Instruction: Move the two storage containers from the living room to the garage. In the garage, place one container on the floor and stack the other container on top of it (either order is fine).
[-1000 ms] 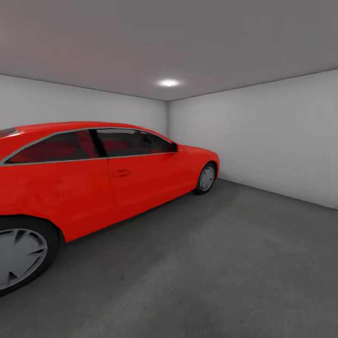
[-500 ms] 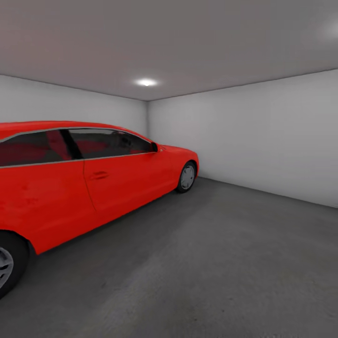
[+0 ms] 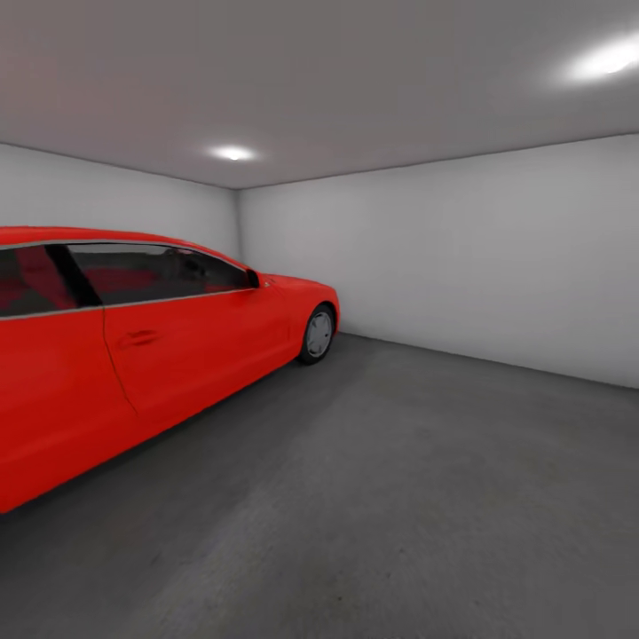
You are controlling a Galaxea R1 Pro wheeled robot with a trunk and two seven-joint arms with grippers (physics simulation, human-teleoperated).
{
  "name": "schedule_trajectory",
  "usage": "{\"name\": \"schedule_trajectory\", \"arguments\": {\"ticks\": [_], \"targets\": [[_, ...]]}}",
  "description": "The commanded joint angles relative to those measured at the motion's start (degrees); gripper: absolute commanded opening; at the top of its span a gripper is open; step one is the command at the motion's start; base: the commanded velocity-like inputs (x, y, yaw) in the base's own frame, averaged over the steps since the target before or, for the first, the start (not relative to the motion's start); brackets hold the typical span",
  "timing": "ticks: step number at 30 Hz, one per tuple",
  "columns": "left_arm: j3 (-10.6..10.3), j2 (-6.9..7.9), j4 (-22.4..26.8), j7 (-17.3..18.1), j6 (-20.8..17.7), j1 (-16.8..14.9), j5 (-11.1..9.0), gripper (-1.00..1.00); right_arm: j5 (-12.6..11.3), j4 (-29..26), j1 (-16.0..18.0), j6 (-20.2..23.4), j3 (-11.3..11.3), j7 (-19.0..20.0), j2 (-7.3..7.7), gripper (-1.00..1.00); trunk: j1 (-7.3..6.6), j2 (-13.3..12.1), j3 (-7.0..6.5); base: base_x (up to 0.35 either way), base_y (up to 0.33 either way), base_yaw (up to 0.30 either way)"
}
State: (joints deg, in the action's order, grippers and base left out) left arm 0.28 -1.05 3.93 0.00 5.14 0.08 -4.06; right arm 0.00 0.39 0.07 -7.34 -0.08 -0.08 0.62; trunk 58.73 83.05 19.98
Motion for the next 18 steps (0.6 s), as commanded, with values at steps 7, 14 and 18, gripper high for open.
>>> {"name": "schedule_trajectory", "arguments": {"ticks": [7,14,18], "targets": [[-0.01,-0.01,0.02,0.0,0.13,0.01,-0.42,1.0,0.0,0.04,0.02,-0.22,-0.01,-0.01,0.0,1.0,0.0,0.03,0.05,0.0,0.0,-0.287],[-0.01,-0.01,0.02,0.0,0.13,0.01,-0.42,1.0,0.0,0.04,0.02,-0.22,-0.01,-0.01,0.0,1.0,0.0,0.03,0.05,0.0,0.0,-0.287],[-0.01,-0.01,0.02,0.0,0.13,0.01,-0.42,1.0,0.01,0.04,0.02,-0.22,-0.01,-0.01,0.0,1.0,0.0,0.03,0.05,0.0,0.0,-0.287]]}}
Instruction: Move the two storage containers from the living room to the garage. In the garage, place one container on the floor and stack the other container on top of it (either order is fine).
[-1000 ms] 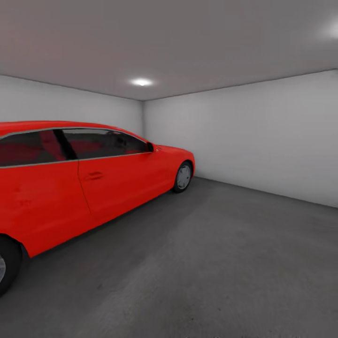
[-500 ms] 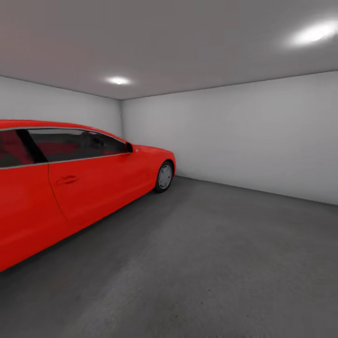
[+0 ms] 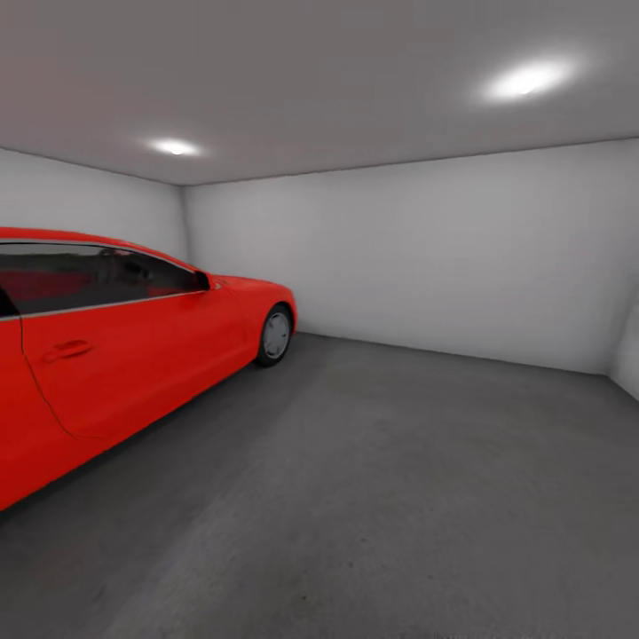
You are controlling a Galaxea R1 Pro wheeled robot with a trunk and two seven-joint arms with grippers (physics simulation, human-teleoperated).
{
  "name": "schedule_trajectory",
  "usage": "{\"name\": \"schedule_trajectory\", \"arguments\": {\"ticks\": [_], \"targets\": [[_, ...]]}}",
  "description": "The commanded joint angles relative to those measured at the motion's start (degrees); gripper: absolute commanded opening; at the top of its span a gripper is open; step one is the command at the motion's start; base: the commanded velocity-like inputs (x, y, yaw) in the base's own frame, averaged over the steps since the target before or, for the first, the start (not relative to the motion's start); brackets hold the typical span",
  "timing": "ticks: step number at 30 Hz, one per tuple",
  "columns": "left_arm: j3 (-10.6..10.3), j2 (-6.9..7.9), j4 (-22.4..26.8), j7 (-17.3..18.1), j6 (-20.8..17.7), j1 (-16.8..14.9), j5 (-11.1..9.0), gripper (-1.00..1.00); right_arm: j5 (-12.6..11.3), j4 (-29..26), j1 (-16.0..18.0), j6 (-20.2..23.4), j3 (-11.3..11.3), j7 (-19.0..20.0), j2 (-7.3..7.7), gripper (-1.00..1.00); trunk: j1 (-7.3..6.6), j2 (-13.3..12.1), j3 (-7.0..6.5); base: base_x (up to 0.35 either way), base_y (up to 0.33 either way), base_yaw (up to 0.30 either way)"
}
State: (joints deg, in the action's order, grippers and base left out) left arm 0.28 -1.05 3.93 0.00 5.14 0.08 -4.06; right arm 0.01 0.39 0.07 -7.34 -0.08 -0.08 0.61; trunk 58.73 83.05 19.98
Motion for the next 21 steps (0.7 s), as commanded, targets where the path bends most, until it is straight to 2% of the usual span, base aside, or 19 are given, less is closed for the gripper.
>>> {"name": "schedule_trajectory", "arguments": {"ticks": [1,21], "targets": [[-0.01,-0.01,0.02,0.0,0.13,0.01,-0.42,1.0,-0.01,0.04,0.02,-0.22,-0.01,-0.01,0.0,1.0,0.0,0.03,0.05,0.0,0.0,-0.287],[-0.01,-0.1,0.02,0.07,0.06,0.01,-0.34,1.0,0.0,0.04,0.02,-0.23,-0.01,-0.01,0.0,1.0,0.0,0.03,0.05,0.0,0.0,-0.287]]}}
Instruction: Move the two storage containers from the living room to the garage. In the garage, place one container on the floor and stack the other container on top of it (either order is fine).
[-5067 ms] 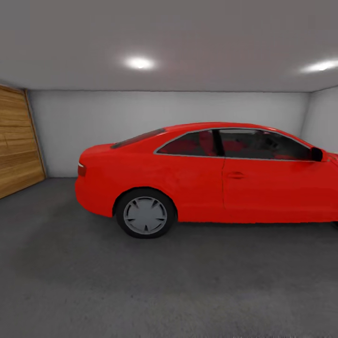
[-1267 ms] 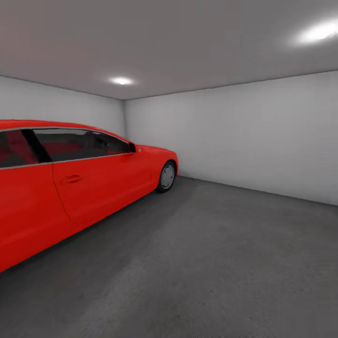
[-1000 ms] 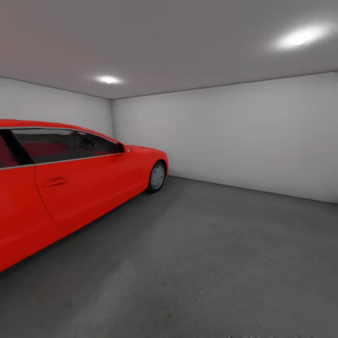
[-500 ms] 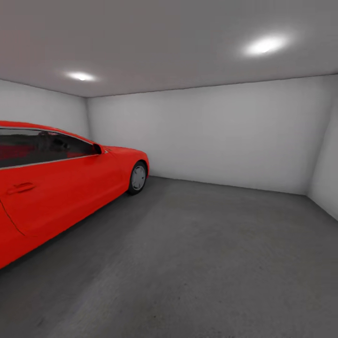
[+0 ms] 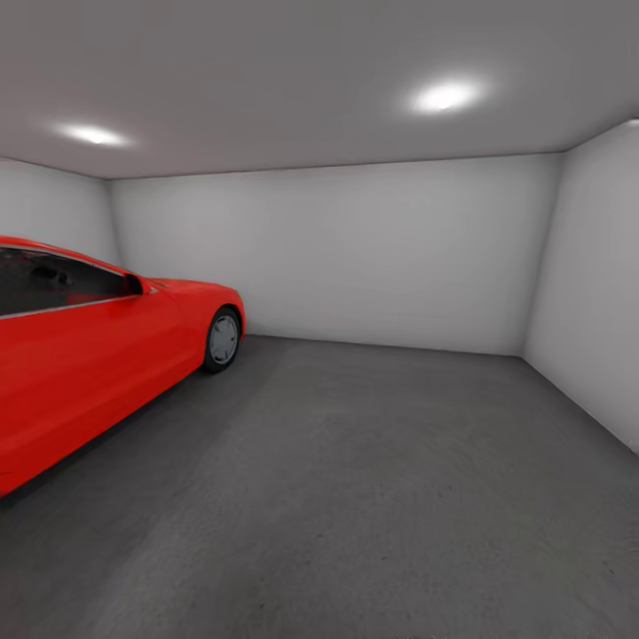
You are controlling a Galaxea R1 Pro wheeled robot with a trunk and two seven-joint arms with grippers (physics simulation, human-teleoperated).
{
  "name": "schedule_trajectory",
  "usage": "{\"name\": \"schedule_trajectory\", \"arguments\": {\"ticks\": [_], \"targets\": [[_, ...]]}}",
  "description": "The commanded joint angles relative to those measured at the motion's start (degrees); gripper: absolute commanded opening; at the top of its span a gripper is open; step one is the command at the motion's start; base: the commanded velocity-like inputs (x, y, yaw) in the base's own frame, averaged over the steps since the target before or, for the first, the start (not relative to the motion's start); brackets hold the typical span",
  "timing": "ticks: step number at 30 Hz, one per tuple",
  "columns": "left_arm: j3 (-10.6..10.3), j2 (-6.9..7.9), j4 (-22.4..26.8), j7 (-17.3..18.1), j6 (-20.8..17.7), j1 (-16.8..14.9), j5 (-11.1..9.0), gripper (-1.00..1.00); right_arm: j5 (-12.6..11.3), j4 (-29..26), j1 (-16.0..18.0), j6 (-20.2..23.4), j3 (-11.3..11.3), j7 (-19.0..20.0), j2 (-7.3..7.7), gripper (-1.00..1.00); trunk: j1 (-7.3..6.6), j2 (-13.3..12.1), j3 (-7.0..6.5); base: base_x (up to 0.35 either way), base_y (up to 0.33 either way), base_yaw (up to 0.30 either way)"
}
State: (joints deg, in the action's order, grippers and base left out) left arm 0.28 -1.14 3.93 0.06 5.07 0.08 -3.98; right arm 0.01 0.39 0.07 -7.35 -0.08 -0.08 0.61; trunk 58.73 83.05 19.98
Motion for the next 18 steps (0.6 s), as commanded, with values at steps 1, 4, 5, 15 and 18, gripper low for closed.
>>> {"name": "schedule_trajectory", "arguments": {"ticks": [1,4,5,15,18], "targets": [[-0.01,-0.01,0.02,0.01,0.13,0.01,-0.42,1.0,0.0,0.04,0.02,-0.22,-0.01,-0.01,0.0,1.0,0.0,0.03,0.05,0.0,0.0,-0.287],[-0.01,-0.01,0.0,0.02,0.12,0.01,-0.41,1.0,-0.01,0.04,0.02,-0.21,-0.01,-0.01,0.0,1.0,0.0,0.03,0.05,0.0,0.0,-0.287],[-0.01,-0.01,-0.01,0.02,0.12,0.01,-0.41,1.0,0.01,0.04,0.02,-0.21,-0.01,-0.01,0.0,1.0,0.0,0.03,0.05,0.0,0.0,-0.287],[-0.01,0.06,-0.05,0.03,0.11,0.01,-0.41,1.0,0.0,0.04,0.02,-0.21,-0.01,-0.01,0.0,1.0,0.0,0.03,0.05,0.051,0.0,-0.287],[-0.01,0.07,-0.03,0.03,0.11,0.01,-0.44,1.0,-0.01,0.04,0.02,-0.21,-0.01,-0.01,0.0,1.0,0.0,0.03,0.05,0.123,0.0,-0.287]]}}
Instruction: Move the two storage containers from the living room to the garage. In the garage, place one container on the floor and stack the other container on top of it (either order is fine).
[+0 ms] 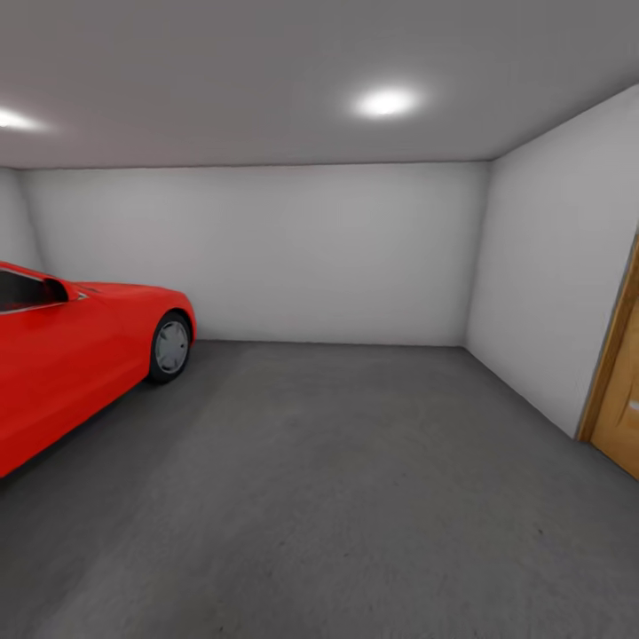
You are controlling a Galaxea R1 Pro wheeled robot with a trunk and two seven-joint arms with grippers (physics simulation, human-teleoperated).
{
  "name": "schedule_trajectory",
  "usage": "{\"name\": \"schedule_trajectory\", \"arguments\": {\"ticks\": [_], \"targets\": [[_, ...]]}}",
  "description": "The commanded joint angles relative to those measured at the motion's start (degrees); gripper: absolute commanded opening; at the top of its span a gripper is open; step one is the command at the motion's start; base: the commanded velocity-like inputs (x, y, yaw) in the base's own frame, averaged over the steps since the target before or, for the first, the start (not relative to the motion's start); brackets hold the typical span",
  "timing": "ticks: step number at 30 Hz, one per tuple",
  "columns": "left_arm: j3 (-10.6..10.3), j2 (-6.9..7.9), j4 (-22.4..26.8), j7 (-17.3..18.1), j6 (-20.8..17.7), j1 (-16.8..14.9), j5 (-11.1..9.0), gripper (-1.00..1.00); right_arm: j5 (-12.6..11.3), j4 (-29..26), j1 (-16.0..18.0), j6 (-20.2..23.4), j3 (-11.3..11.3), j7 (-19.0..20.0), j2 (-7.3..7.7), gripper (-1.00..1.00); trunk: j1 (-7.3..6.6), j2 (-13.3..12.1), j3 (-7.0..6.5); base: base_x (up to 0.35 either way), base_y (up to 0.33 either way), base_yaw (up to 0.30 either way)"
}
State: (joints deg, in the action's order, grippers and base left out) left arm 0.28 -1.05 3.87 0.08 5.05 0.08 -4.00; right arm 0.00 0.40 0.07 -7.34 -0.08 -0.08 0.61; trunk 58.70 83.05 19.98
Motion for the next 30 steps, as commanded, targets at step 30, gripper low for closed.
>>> {"name": "schedule_trajectory", "arguments": {"ticks": [30], "targets": [[-0.01,-0.09,0.04,0.01,0.13,0.01,-0.4,1.0,-0.09,0.04,0.02,-0.22,-0.01,-0.01,0.07,1.0,0.02,0.03,0.04,0.018,0.0,-0.287]]}}
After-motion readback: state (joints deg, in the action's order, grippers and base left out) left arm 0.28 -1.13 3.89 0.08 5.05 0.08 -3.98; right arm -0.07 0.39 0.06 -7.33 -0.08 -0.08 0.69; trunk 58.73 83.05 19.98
